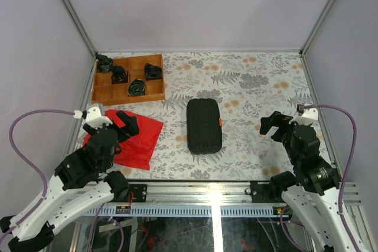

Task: Sort the tools into containers
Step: Reset both arms

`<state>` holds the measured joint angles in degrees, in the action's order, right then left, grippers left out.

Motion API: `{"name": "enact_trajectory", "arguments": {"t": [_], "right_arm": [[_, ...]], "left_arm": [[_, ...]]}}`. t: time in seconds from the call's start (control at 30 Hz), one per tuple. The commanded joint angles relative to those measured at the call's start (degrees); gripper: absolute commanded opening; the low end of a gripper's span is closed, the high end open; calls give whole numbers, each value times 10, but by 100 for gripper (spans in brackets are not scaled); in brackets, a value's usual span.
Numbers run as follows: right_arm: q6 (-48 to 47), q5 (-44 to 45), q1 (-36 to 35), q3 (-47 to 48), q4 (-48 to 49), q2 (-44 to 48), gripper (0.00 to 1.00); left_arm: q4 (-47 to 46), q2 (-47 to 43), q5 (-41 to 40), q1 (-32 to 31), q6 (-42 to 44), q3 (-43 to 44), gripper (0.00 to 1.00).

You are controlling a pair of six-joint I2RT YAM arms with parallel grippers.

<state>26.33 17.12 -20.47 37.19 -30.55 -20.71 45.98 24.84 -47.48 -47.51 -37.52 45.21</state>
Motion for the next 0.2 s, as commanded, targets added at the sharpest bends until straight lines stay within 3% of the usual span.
{"name": "enact_trajectory", "arguments": {"t": [0.0,0.17], "right_arm": [[-8,16,-3,4,20,3,99],[-14,4,-3,6,23,-3,99]], "left_arm": [[2,5,-38,4,-16,4,100],[-3,5,-39,4,-10,1,100]]}}
